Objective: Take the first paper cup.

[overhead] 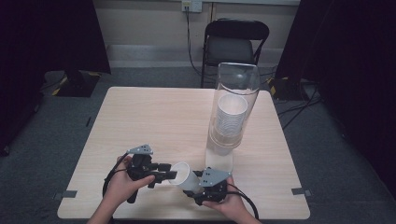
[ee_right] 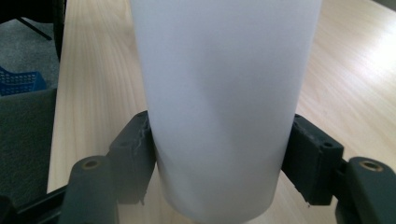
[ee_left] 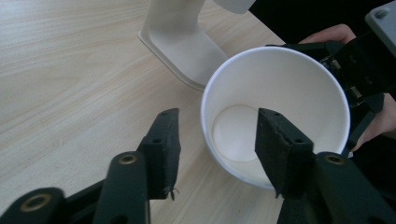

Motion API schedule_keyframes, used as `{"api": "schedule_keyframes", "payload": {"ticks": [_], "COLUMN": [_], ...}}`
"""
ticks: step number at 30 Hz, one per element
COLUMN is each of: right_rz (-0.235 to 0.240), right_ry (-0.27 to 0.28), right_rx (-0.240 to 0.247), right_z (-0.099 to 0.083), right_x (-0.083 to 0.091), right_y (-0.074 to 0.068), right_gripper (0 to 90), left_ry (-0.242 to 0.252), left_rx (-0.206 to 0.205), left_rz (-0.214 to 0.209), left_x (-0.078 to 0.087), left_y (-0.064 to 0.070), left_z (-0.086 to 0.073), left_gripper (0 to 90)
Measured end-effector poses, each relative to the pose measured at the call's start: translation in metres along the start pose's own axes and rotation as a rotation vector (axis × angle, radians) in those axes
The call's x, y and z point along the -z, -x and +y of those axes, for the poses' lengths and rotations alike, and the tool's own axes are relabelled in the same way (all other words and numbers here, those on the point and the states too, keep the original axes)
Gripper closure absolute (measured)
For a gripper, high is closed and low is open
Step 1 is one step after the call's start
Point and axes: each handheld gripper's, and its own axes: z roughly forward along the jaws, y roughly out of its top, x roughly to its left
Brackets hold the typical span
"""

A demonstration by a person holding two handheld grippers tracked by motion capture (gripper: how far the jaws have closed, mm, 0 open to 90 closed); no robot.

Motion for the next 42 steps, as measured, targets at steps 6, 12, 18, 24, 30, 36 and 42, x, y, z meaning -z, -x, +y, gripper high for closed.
{"api": "schedule_keyframes", "payload": {"ticks": [6,12,18,24,30,36,42], "right_rz": [0.005,-0.025,-0.088,-0.195,-0.264,-0.312,-0.330], "right_ry": [0.017,0.004,0.004,-0.009,-0.020,-0.010,-0.004], "right_rx": [0.022,0.050,-0.059,-0.176,-0.231,-0.262,-0.283], "right_z": [0.008,0.010,-0.001,-0.024,-0.034,-0.036,-0.038], "right_x": [-0.006,-0.010,0.005,0.035,0.044,0.050,0.054], "right_y": [-0.003,-0.007,0.006,0.034,0.049,0.055,0.060], "right_gripper": [32.1,28.4,22.5,25.7,25.3,24.9,24.8], "left_ry": [-0.036,-0.042,-0.032,-0.042,-0.034,0.015,0.033], "left_rx": [0.043,0.108,0.173,0.221,0.254,0.241,0.219], "left_rz": [0.030,0.033,0.116,0.278,0.346,0.299,0.276], "left_x": [0.003,0.009,0.023,0.038,0.042,0.044,0.049], "left_y": [0.000,-0.001,-0.011,-0.030,-0.042,-0.039,-0.037], "left_z": [0.001,0.003,0.003,0.000,-0.001,0.000,0.002], "left_gripper": [78.8,86.3,87.0,84.3,84.7,72.7,64.8]}}
